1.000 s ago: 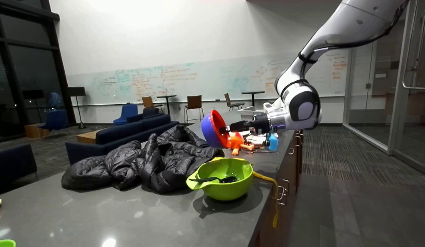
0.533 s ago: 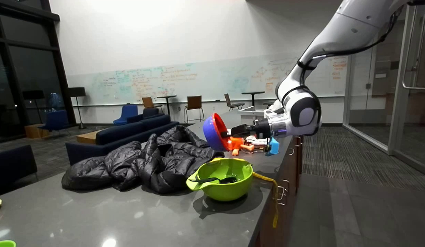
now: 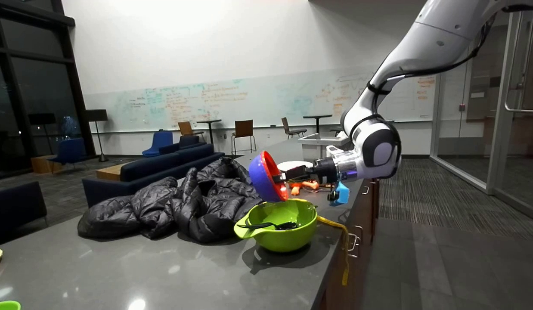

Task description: Pour the contents of the orange bowl into the green bowl

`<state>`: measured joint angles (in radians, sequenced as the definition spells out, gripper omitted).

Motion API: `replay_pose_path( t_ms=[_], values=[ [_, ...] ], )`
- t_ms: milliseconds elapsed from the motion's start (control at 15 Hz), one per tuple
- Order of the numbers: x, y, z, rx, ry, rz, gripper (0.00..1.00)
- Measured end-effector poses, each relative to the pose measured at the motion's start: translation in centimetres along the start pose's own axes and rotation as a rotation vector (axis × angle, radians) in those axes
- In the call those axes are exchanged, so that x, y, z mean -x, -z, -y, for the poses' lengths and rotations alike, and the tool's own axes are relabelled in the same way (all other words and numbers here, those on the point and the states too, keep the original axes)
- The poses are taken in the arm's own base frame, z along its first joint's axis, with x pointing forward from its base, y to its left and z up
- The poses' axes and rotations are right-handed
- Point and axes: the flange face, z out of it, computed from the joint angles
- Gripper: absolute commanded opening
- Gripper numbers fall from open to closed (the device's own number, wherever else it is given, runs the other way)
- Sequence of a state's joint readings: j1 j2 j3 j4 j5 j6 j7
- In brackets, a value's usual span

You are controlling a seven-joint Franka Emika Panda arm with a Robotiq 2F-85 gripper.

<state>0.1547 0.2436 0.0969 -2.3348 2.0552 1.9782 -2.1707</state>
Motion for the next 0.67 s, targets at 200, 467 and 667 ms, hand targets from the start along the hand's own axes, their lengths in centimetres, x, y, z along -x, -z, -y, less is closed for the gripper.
replay_pose_path(
  t_ms=[200,467,667],
  values=[
    [0.65,-0.34,0.13,-0.036,-0.017,-0.019,0.02],
    [1.03,-0.50,0.07,-0.085,-0.036,-0.058,0.02],
    [0.96,-0.45,0.04,-0.111,-0.043,-0.085,0.02]
  ],
)
